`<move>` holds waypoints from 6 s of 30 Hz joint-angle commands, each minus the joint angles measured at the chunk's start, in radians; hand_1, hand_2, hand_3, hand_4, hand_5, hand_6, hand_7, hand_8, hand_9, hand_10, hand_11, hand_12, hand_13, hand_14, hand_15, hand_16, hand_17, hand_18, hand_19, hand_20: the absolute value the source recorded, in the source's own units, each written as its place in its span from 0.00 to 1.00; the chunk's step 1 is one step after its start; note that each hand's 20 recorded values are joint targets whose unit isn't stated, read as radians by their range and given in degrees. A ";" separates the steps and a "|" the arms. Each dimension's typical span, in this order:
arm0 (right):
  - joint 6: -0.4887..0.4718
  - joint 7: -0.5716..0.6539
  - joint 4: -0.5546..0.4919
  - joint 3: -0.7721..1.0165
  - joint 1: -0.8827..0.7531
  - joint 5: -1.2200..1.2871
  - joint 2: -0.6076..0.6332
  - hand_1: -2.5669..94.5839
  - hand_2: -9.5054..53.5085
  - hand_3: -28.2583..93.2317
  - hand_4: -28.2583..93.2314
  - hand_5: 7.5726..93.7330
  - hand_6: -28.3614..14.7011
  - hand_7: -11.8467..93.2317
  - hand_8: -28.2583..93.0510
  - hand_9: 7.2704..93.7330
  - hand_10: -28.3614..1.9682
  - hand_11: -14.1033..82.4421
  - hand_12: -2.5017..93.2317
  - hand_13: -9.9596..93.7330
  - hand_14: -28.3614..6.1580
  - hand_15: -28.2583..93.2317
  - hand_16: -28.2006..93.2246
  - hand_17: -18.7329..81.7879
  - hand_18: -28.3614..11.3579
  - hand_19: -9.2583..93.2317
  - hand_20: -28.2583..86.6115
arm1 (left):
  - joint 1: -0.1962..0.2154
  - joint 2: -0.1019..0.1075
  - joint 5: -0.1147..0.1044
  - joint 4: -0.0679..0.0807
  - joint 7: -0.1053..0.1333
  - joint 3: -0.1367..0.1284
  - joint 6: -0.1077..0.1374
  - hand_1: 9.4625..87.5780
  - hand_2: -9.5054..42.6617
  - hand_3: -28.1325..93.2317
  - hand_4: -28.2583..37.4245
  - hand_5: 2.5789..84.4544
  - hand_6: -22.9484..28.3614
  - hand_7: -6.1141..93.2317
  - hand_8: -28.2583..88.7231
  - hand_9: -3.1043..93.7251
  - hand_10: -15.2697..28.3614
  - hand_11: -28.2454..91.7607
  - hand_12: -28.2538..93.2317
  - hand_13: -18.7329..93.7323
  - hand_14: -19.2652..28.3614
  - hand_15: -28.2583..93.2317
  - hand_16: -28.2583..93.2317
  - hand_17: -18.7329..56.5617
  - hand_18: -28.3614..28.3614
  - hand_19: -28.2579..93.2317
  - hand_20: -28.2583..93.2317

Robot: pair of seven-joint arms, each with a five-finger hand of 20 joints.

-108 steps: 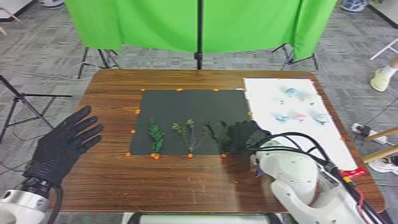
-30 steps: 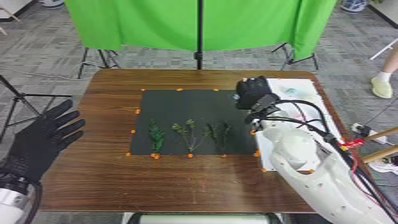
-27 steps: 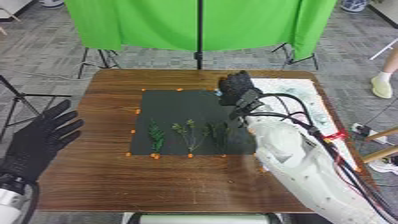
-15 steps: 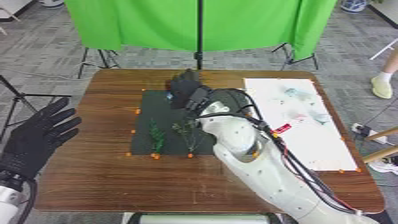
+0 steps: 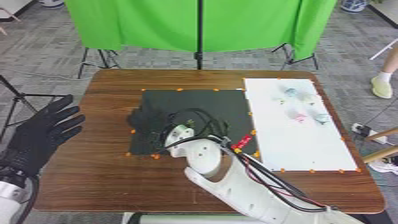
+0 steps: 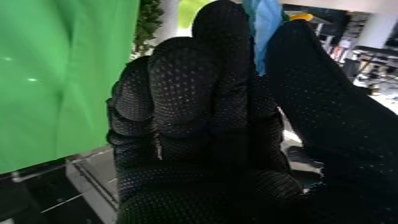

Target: Arrange flowers

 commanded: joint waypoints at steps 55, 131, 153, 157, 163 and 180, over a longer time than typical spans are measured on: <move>-0.214 0.214 -0.124 0.385 -0.066 0.151 0.283 0.30 0.00 0.99 0.00 0.41 0.61 0.38 0.07 0.43 0.56 0.51 0.24 0.49 0.61 0.69 0.37 0.37 0.29 0.74 0.55 | 0.035 -0.066 0.008 -0.006 0.009 -0.015 -0.007 0.19 0.15 0.81 0.01 0.28 0.48 0.27 0.14 0.26 0.58 0.40 0.36 0.31 0.68 0.48 0.23 0.09 0.83 0.56 0.29; -0.007 -0.026 0.157 0.195 0.078 0.053 -0.037 0.49 0.00 0.95 0.00 0.73 0.68 0.60 0.11 0.91 0.83 0.39 0.54 0.84 0.77 0.71 0.51 0.49 0.31 0.85 0.58 | 0.043 -0.052 0.011 -0.012 0.020 0.012 0.007 0.19 0.15 0.81 0.01 0.28 0.48 0.27 0.14 0.26 0.58 0.41 0.36 0.31 0.69 0.48 0.23 0.09 0.83 0.56 0.29; 0.008 0.037 0.330 0.179 0.097 -0.121 -0.183 0.49 0.00 0.95 0.00 0.73 0.69 0.60 0.11 0.90 0.83 0.39 0.54 0.84 0.77 0.71 0.52 0.49 0.31 0.85 0.58 | -0.058 0.023 0.009 0.019 0.011 0.068 -0.025 0.19 0.15 0.81 0.01 0.28 0.48 0.27 0.14 0.26 0.58 0.40 0.36 0.31 0.68 0.47 0.23 0.09 0.83 0.56 0.29; 0.000 0.046 0.344 0.187 0.099 -0.141 -0.184 0.49 0.00 0.95 0.00 0.73 0.69 0.60 0.11 0.90 0.83 0.39 0.54 0.84 0.77 0.71 0.52 0.49 0.31 0.85 0.58 | -0.067 0.025 0.009 0.022 0.009 0.074 -0.030 0.19 0.15 0.81 0.01 0.28 0.48 0.27 0.14 0.26 0.58 0.40 0.36 0.31 0.68 0.47 0.23 0.09 0.83 0.56 0.29; -0.010 0.057 0.343 0.184 0.091 -0.141 -0.173 0.49 0.00 0.95 0.00 0.72 0.69 0.60 0.11 0.90 0.83 0.39 0.54 0.84 0.78 0.71 0.52 0.49 0.30 0.85 0.58 | -0.102 0.030 0.007 0.037 -0.007 0.090 -0.045 0.19 0.15 0.81 0.01 0.28 0.48 0.27 0.14 0.26 0.58 0.40 0.36 0.31 0.68 0.48 0.23 0.09 0.83 0.56 0.29; -0.007 0.113 0.338 0.161 0.085 -0.111 -0.169 0.43 0.00 0.92 0.00 0.71 0.67 0.59 0.11 0.86 0.80 0.47 0.48 0.82 0.75 0.74 0.47 0.48 0.29 0.85 0.59 | -0.124 0.036 0.005 0.047 -0.012 0.104 -0.057 0.19 0.15 0.81 0.01 0.28 0.48 0.27 0.14 0.26 0.58 0.40 0.36 0.31 0.68 0.47 0.23 0.09 0.83 0.56 0.29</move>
